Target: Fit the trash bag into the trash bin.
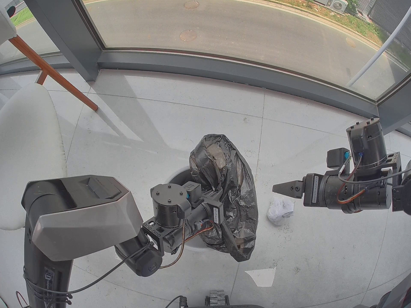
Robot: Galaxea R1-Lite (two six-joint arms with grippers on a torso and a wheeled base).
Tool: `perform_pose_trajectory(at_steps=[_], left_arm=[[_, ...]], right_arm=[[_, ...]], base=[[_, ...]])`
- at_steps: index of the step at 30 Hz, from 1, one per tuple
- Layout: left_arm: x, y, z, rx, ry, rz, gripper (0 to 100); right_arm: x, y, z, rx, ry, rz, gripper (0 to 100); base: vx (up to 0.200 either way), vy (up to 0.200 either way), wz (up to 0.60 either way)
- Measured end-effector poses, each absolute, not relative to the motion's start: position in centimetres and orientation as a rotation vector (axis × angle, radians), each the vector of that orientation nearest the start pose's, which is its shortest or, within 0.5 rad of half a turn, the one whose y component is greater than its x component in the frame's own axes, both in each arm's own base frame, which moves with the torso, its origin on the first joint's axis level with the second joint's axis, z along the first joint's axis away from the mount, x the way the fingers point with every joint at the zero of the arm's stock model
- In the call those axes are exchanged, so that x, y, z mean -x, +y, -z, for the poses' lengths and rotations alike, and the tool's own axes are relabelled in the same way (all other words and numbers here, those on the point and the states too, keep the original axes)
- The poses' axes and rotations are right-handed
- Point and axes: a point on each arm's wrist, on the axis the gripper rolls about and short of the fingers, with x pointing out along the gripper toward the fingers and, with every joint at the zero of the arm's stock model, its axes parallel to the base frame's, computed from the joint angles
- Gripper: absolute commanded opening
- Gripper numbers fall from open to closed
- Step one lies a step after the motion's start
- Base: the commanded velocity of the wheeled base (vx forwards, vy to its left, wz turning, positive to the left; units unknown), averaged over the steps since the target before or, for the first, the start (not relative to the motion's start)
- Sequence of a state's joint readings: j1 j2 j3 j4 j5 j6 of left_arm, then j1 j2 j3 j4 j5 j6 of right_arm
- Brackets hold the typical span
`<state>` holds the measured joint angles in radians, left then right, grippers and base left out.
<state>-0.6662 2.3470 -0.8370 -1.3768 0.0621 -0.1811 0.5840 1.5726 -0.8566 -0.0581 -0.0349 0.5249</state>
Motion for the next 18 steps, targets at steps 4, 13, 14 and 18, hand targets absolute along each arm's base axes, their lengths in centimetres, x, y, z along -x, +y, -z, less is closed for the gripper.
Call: perform_pose_trajectory(at_steps=[4, 13, 14, 18], left_arm=[[-31.47, -24.38, -2.79, 0.126, 0.184, 0.576, 100], [-31.3, -24.2, -2.95, 0.141, 0.151, 0.564, 100], [-31.18, -24.12, -2.92, 0.14, 0.154, 0.564, 100], [-30.54, -23.79, -3.18, 0.138, 0.162, 0.568, 100]], right_arm=[[-21.97, 14.47, -17.92, -0.29, 0.753, -0.347, 100], [-21.88, 14.5, -17.82, -0.29, 0.757, -0.348, 100], [-21.87, 14.49, -17.8, -0.29, 0.758, -0.347, 100], [-21.83, 14.39, -17.76, -0.291, 0.759, -0.346, 100]], base=[[0.0, 0.0, 0.0], [0.0, 0.0, 0.0], [0.0, 0.0, 0.0], [0.0, 0.0, 0.0]])
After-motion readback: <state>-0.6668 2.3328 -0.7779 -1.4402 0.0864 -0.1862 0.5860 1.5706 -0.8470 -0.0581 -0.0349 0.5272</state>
